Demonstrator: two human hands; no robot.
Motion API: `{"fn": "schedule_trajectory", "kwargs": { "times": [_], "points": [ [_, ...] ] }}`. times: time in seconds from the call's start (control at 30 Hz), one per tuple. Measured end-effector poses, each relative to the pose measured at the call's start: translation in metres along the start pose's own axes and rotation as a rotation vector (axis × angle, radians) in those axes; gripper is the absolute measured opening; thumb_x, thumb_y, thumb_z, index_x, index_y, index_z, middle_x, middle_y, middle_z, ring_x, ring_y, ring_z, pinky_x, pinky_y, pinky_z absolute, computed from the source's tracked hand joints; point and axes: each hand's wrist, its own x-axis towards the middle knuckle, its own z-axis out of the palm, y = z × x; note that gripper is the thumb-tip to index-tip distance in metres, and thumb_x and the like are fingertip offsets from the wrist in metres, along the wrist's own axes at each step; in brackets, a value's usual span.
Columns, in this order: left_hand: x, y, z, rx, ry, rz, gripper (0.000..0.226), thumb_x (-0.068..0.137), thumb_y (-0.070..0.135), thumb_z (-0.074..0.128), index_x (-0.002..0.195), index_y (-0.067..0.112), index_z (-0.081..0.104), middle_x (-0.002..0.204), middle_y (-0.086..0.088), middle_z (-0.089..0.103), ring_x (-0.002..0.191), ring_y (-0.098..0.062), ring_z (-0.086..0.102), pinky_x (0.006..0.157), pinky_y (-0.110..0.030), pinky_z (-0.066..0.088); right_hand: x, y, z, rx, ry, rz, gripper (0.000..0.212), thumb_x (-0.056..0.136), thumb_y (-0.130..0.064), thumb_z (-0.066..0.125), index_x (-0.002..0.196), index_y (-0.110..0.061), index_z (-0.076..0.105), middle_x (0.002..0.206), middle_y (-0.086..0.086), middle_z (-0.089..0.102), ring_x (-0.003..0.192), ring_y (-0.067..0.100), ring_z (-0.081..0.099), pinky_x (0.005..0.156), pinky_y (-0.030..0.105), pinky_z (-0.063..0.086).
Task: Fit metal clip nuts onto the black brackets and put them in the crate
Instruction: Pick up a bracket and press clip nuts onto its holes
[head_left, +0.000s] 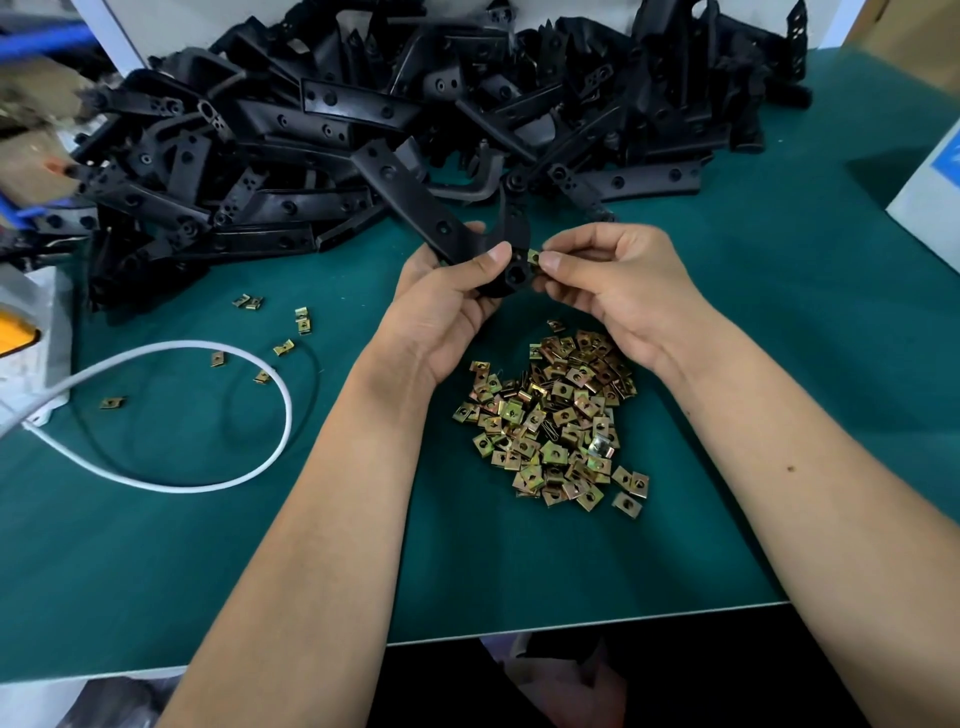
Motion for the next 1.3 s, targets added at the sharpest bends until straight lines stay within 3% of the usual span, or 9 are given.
{"fn": "schedule_trajectory", "kwargs": {
  "times": [0.6,0.93,1.3],
  "points": [
    [0.0016,-0.0009,-0.0015,0.000,-0.005,0.005,0.029,0.092,-0.003,0.067,0.116,0.007,0.058,0.091,-0.004,0.077,0.083,-0.015,0.074,0.073,-0.026,0.058,-0.0017,-0.0021,0.0008,0.018,-0.011,0.020,0.013,0.085,0.006,0.076,0.097,0.001,0.072,0.083,0.012,0.075,0.076,0.023,0.074,0.071,0.025,0.059],
    [0.0018,-0.0003,-0.0046,0.013,-0.061,-0.095,0.040,0.088,0.000,0.070,0.125,0.006,0.057,0.100,-0.009,0.074,0.087,-0.018,0.072,0.074,-0.028,0.058,-0.0029,-0.0049,-0.0017,0.000,-0.109,0.050,0.015,0.084,0.008,0.075,0.093,-0.003,0.069,0.079,0.010,0.074,0.070,0.020,0.073,0.068,0.024,0.059],
    [0.0047,-0.0023,-0.0060,-0.045,-0.051,-0.054,0.024,0.091,-0.003,0.066,0.113,0.007,0.059,0.093,-0.008,0.077,0.083,-0.019,0.075,0.069,-0.026,0.058,-0.0027,-0.0044,0.0012,0.051,-0.035,0.037,0.013,0.086,0.007,0.074,0.092,-0.003,0.070,0.081,0.010,0.075,0.074,0.021,0.074,0.071,0.024,0.060]
  ]
}}
